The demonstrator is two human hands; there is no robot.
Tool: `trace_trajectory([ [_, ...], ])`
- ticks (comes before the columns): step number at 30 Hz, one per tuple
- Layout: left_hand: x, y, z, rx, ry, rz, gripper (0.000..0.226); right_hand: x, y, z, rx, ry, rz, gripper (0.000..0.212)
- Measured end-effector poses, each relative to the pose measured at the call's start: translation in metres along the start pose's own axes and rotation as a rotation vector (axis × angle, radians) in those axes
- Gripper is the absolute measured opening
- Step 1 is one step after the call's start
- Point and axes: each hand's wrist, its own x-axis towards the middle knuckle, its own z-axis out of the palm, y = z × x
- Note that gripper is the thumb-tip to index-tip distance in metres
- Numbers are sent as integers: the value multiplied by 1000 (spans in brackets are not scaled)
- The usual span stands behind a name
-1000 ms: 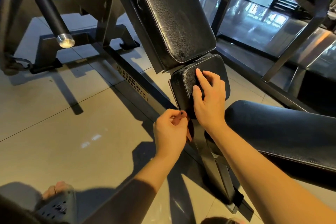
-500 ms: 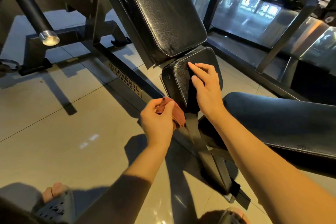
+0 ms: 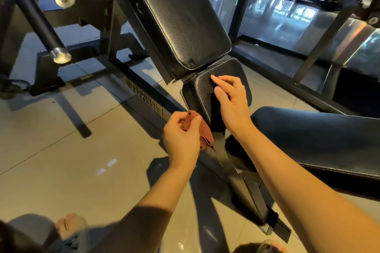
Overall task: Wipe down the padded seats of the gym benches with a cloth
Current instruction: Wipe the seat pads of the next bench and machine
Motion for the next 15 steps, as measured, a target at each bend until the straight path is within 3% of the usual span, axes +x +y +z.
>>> trace_trajectory([
  [3,-23,-20,4,-30,-137,-184,17,0,-1,0,4,6,19,33],
  [5,-22,-19,3,-44,-120,-194,13,-1,-2,1,-12,2,16,33],
  [9,36,27,-4,-35,47,20,15,-1,1,0,-29,-9,-3,34],
  [13,67,62,-11,37,37,241,6,-1,-1,0,-14,-3,9,34],
  [15,49,48,-11,88,-12,244,7,-1,-2,2,-8,11,15,33],
])
